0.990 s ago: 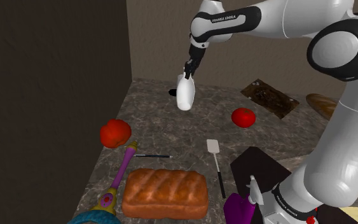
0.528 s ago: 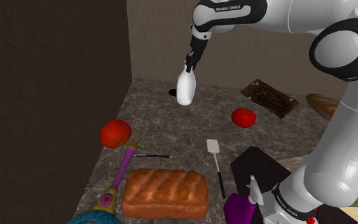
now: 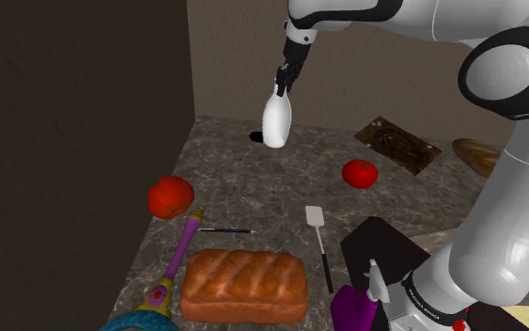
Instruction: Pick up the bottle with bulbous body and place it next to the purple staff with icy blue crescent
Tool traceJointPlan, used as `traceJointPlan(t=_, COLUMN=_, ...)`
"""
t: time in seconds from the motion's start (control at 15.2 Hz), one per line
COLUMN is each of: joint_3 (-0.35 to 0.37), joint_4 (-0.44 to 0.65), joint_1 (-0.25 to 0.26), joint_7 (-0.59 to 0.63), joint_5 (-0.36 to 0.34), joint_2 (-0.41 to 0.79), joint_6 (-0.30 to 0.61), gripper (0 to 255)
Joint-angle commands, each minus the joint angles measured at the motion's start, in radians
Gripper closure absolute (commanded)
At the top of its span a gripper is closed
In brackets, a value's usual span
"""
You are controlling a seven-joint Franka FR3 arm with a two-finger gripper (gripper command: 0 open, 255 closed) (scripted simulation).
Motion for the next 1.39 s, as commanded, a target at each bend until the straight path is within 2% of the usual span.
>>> traceJointPlan(t=0.0, joint_3=0.004, joint_4=-0.027, joint_1=0.01, joint_7=0.015, joint_5=-0.006, joint_2=-0.032, joint_6=-0.005, gripper=255)
traceJointPlan(t=0.66, joint_3=0.076, joint_4=-0.316, joint_1=0.1, joint_7=0.183, joint_5=-0.049, joint_2=-0.337, joint_6=-0.012, gripper=255)
traceJointPlan(t=1.32, joint_3=0.188, joint_4=-0.462, joint_1=0.172, joint_7=0.366, joint_5=-0.042, joint_2=-0.568, joint_6=-0.093, gripper=255)
